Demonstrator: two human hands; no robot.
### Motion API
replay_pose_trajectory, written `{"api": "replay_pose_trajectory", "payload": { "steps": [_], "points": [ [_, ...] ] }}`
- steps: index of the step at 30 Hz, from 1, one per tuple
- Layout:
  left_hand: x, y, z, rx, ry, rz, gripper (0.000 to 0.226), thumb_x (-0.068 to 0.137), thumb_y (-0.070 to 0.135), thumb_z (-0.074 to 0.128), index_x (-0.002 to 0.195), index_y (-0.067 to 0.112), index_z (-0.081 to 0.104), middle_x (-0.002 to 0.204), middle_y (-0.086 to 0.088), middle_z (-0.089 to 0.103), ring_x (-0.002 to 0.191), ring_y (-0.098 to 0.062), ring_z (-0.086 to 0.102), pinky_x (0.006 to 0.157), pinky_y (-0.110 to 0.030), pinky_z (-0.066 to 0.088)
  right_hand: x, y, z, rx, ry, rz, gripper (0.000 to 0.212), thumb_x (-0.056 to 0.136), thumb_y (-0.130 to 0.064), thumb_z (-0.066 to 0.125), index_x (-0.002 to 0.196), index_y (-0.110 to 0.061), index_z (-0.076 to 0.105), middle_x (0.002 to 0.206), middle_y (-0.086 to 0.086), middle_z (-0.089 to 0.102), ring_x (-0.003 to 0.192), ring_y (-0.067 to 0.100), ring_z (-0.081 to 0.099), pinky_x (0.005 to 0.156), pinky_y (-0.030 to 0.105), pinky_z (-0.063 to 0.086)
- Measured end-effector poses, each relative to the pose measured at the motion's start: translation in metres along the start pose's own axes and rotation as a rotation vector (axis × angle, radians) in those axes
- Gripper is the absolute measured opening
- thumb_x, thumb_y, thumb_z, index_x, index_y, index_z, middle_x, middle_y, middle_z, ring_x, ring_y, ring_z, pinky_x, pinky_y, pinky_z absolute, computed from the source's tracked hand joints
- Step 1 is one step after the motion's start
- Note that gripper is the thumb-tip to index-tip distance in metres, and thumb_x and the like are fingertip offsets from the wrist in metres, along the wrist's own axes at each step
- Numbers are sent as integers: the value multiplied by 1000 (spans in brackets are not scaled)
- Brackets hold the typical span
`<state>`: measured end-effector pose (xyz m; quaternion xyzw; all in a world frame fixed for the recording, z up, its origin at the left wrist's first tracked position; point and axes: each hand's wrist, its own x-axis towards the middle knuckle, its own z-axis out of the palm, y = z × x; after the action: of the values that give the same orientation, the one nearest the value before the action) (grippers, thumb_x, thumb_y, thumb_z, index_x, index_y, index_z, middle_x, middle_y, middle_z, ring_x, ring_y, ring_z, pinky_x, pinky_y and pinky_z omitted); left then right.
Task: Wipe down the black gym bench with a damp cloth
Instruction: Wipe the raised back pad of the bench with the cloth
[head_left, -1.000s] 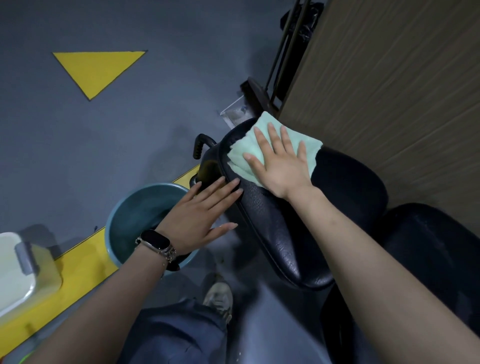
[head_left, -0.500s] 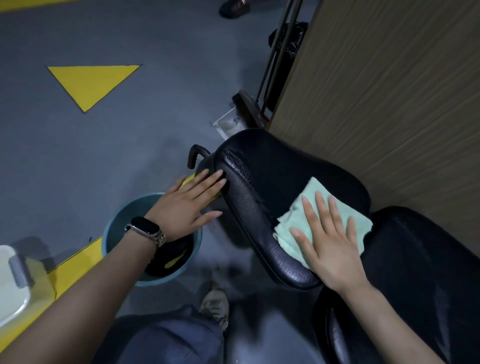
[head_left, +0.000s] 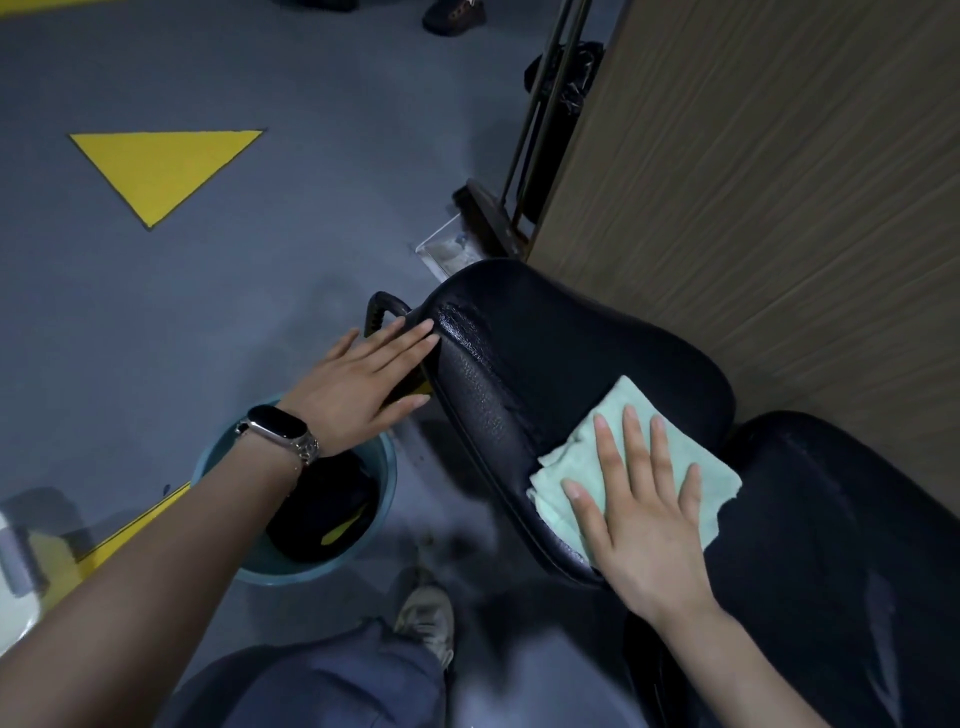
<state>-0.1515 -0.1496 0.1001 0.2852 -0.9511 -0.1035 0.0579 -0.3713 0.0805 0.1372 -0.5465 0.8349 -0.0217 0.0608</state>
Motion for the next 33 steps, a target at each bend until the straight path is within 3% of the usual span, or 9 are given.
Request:
{"api": "replay_pose_trajectory", "payload": {
  "steps": [4, 7, 12, 17, 22, 28, 33],
  "points": [
    [1, -8, -1, 8, -10, -10, 71, 91, 65, 7, 150, 26, 15, 156, 12, 7, 144, -15, 11, 112, -51, 20, 26, -20, 2, -48, 3, -26, 69, 95, -62, 7, 152, -24, 18, 159, 5, 16, 147, 28, 7, 108, 64, 18],
    [3, -10, -3, 12, -18, -11, 68, 93, 60, 10, 150, 24, 17, 156, 11, 10, 144, -16, 13, 111, -51, 21, 46, -35, 3, -39, 4, -65, 72, 91, -63, 7, 153, -26, 13, 161, 3, 9, 148, 28, 0, 111, 62, 9],
    [7, -13, -5, 14, -37, 7, 68, 85, 35, 21, 151, 26, 11, 156, 14, 4, 143, -12, 9, 111, -48, 18, 76, -60, 1, -65, -55, -98, 76, 83, -65, -8, 151, -31, -10, 160, -1, -15, 145, 24, -21, 113, 58, -6],
    [10, -17, -8, 9, -72, 3, 75, 79, 26, 26, 150, 30, 4, 155, 18, -3, 144, -11, 3, 113, -44, 13, 98, -86, 0, -43, -84, -88, 69, 96, -61, 11, 152, -29, -11, 159, 1, -18, 144, 26, -23, 112, 58, -9],
    [12, -17, -9, 3, -62, 7, 76, 74, 31, 13, 150, 30, 3, 154, 19, -3, 144, -8, 2, 113, -43, 14, 120, -111, 8, -88, -34, -110, 69, 97, -60, 16, 152, -27, -9, 160, 4, -13, 145, 30, -18, 112, 60, -5],
    [12, -24, -13, -9, -13, 14, 74, 76, 29, 15, 149, 19, 19, 151, 17, 5, 142, -11, 14, 111, -47, 22, 134, -133, 16, -127, 5, -89, 68, 98, -58, 17, 152, -24, -10, 160, 7, -12, 145, 33, -14, 111, 63, -1],
    [12, -26, -15, 0, -10, 1, 74, 76, 32, 15, 149, 19, 20, 151, 17, 5, 138, -5, 8, 111, -47, 21, 137, -134, 16, -111, 23, -106, 68, 98, -58, 18, 152, -25, -8, 161, 6, -10, 146, 31, -13, 111, 62, -1]
  ]
}}
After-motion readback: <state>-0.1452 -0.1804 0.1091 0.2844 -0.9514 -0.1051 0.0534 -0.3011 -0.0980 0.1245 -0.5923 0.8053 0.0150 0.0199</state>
